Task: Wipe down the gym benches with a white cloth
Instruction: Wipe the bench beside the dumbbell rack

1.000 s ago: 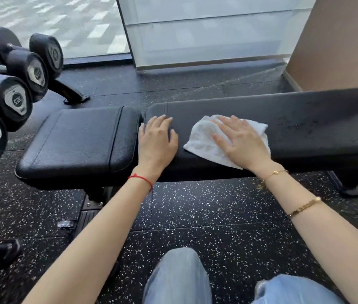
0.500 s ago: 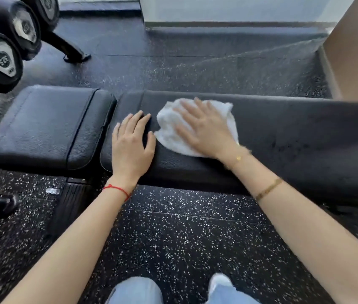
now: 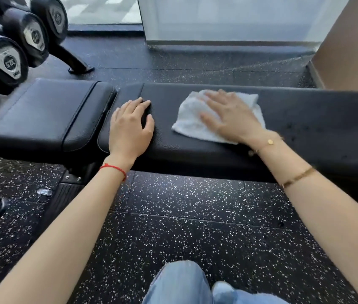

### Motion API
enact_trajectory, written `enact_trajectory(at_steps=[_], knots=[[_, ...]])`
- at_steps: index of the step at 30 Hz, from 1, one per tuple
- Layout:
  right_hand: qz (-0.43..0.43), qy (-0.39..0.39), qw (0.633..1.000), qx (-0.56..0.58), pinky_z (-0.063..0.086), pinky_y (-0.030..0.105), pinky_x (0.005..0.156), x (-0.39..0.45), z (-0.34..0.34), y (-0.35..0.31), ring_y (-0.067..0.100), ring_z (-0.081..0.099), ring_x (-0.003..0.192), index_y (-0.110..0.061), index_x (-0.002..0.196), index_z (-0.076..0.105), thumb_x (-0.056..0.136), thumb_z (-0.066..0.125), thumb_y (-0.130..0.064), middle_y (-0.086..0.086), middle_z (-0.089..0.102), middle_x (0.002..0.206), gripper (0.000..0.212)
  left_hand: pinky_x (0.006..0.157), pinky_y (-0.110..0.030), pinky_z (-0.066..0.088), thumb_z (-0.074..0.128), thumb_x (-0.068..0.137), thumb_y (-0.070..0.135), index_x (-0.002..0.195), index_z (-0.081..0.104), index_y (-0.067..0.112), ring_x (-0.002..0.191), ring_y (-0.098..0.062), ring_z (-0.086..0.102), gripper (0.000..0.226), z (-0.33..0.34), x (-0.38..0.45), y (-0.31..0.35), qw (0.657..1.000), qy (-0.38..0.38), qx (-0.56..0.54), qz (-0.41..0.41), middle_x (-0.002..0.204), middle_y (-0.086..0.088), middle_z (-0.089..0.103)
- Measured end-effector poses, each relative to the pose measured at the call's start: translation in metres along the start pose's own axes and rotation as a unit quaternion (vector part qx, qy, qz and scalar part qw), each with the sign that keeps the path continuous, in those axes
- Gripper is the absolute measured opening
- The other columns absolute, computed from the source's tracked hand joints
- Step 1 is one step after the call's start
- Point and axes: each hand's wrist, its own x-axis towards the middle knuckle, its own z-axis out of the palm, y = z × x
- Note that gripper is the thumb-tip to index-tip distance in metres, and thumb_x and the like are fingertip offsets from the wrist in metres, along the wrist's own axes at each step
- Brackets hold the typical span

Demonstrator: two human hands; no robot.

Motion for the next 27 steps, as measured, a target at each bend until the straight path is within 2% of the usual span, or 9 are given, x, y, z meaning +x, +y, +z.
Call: enact_trajectory(at_steps=[3,6,9,13,15,20,23,27], knots=[[-0.066,0.015,0.998,-0.005,0.010,0.042,0.125,-0.071,0.005,-0.007,0.019,0.020,0.151,-0.035,0.153,0.032,0.098,0.027,-0.062,-0.012,0.025,0.162,0.061,0.120,-0.042,0.025,0.047,0.097,0.030,0.138,0.054,0.018,0.141,-0.022,0.039,0.043,0.000,0.000,0.000,1.000,0.002,-0.009,0.001,0.148,-0.002,0.049],[-0.060,0.047,0.997,-0.032,0.014,0.042,0.125,-0.113,-0.001,0.019,0.017,0.022,0.151,-0.038,0.152,0.032,0.096,0.030,-0.064,-0.013,0.027,0.161,0.062,0.119,-0.042,0.025,0.047,0.097,0.031,0.138,0.054,0.018,0.140,-0.022,0.039,0.043,0.000,-0.001,0.000,1.000,0.000,-0.008,0.001,0.148,-0.003,0.049],[-0.056,0.061,0.995,-0.059,0.020,0.045,0.123,-0.108,-0.003,0.015,0.022,0.025,0.150,-0.035,0.152,0.034,0.096,0.029,-0.064,-0.010,0.030,0.161,0.064,0.119,-0.043,0.025,0.046,0.097,0.030,0.138,0.054,0.018,0.140,-0.022,0.039,0.044,0.000,-0.001,0.001,1.000,0.003,-0.009,0.002,0.148,-0.003,0.049],[-0.164,0.087,0.967,-0.175,0.032,0.047,0.116,-0.091,0.030,-0.039,0.024,0.032,0.147,-0.030,0.155,0.030,0.102,0.027,-0.061,-0.003,0.032,0.161,0.061,0.119,-0.043,0.026,0.047,0.096,0.030,0.138,0.055,0.017,0.140,-0.022,0.040,0.044,-0.001,0.000,0.001,1.000,-0.001,-0.020,-0.002,0.148,-0.003,0.049],[-0.174,0.111,0.959,-0.197,0.035,0.046,0.113,-0.089,0.041,-0.047,0.023,0.034,0.146,-0.031,0.155,0.027,0.104,0.027,-0.060,-0.003,0.032,0.161,0.059,0.119,-0.042,0.026,0.048,0.096,0.030,0.137,0.055,0.018,0.140,-0.022,0.040,0.044,-0.001,0.000,0.000,1.000,0.000,-0.030,-0.005,0.148,-0.003,0.049],[-0.178,0.179,0.945,-0.208,0.042,0.048,0.109,-0.123,0.037,0.005,0.024,0.037,0.145,-0.029,0.155,0.028,0.102,0.040,-0.058,-0.001,0.034,0.159,0.062,0.119,-0.041,0.026,0.047,0.096,0.032,0.136,0.056,0.019,0.139,-0.021,0.041,0.043,0.001,0.001,-0.001,1.000,0.004,-0.024,-0.001,0.147,-0.003,0.050],[-0.179,0.182,0.945,-0.204,0.040,0.046,0.111,-0.121,0.034,0.003,0.025,0.036,0.145,-0.028,0.155,0.030,0.102,0.040,-0.058,-0.001,0.036,0.159,0.062,0.119,-0.043,0.025,0.046,0.096,0.031,0.137,0.055,0.018,0.140,-0.021,0.039,0.044,0.003,0.001,0.001,1.000,0.005,-0.009,-0.002,0.148,-0.004,0.049],[-0.203,0.183,0.932,-0.237,0.035,0.042,0.117,-0.084,0.051,-0.053,0.024,0.038,0.144,-0.029,0.154,0.033,0.101,0.039,-0.057,-0.002,0.038,0.158,0.060,0.119,-0.044,0.025,0.046,0.096,0.030,0.137,0.054,0.018,0.141,-0.021,0.038,0.044,0.003,0.001,0.002,1.000,0.002,-0.007,-0.001,0.149,-0.004,0.048]])
